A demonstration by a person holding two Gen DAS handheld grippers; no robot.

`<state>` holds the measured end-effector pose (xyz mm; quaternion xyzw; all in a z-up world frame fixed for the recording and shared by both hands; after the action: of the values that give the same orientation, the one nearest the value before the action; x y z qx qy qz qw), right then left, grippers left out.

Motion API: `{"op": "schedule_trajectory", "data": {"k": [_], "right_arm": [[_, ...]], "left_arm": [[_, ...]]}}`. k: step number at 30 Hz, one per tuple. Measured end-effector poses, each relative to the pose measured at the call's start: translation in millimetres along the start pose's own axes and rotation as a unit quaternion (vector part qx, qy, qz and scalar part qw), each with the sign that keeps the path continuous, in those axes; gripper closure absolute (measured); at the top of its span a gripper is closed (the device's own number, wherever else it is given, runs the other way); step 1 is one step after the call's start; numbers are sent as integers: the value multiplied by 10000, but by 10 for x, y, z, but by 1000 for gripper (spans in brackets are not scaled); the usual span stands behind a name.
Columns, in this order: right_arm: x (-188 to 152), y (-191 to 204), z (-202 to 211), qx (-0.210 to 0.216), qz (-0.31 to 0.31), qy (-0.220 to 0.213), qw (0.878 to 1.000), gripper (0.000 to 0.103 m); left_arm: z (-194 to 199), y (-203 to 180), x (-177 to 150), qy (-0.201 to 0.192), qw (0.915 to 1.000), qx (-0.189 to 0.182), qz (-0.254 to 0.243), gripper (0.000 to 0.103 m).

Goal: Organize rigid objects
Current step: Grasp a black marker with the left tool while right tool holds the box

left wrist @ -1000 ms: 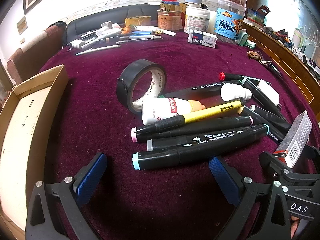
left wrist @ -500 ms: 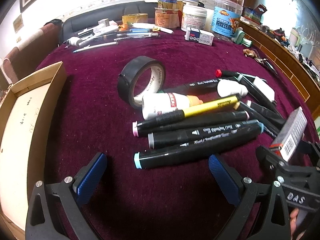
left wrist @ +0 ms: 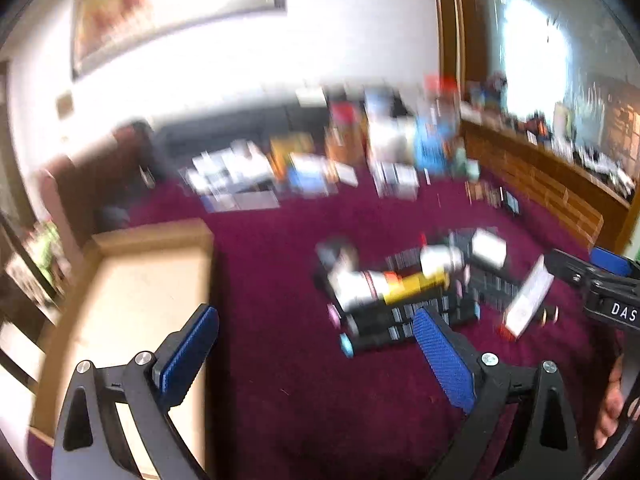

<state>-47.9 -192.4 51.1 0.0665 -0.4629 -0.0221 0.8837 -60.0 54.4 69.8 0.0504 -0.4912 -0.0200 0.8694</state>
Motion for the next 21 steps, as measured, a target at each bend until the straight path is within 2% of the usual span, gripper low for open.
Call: {"op": "schedule_trajectory", "data": {"k": [1,2,3,4,6,9,10,13,16,18,21], "right_arm": [[48,7,129,20,13,-339,9994,0],[70,6,198,72,-29,-538,9985,0],[88,13,201,149,-60,-523,9985,0],[103,25,138,280,-61,-317,9991,0],[114,19,23,312,-30,-51,9995,0],[168,-61,-9,1,-9,-227,9997,0],[176,-112,-60,-18,-19,-188,9998,0],[129,-312,-240,-264,-72,-126,9995,0],[14,-519,-428,-242,-352,21,9991,0],[-60,-639,-492,-107,-673,100,9976,0],[-73,-673,-482,83,-830,64,9965,0]], "left_arm": [[184,73,101,-398,9991,33,112,0],[239,127,199,-593,9981,88,161,0],[282,138,239,-681,9975,129,163,0],[237,144,304,-633,9979,83,114,0],[104,24,303,-310,9993,-28,-201,0],[-12,-176,191,-129,9977,-120,-662,0],[-89,-270,123,67,9959,-194,-881,0],[-203,-483,-19,424,9909,-651,-1098,0],[-378,-663,-120,871,9834,-962,-1270,3],[-498,-814,-222,1182,9740,-1309,-1423,10],[-695,-936,-309,1553,9618,-1661,-1524,21]]}}
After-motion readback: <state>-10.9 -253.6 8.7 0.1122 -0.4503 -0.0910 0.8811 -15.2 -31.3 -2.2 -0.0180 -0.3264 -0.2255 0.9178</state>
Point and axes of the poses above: each gripper's, at about its wrist camera, not at the fingertips, and z roughly against the way its jaws point, y to its left, x to its top, the point moved 5 cm from there along -z, roughly the way its jaws point, and after that the axes turned 8 degrees about x, right-handed, at the moved point
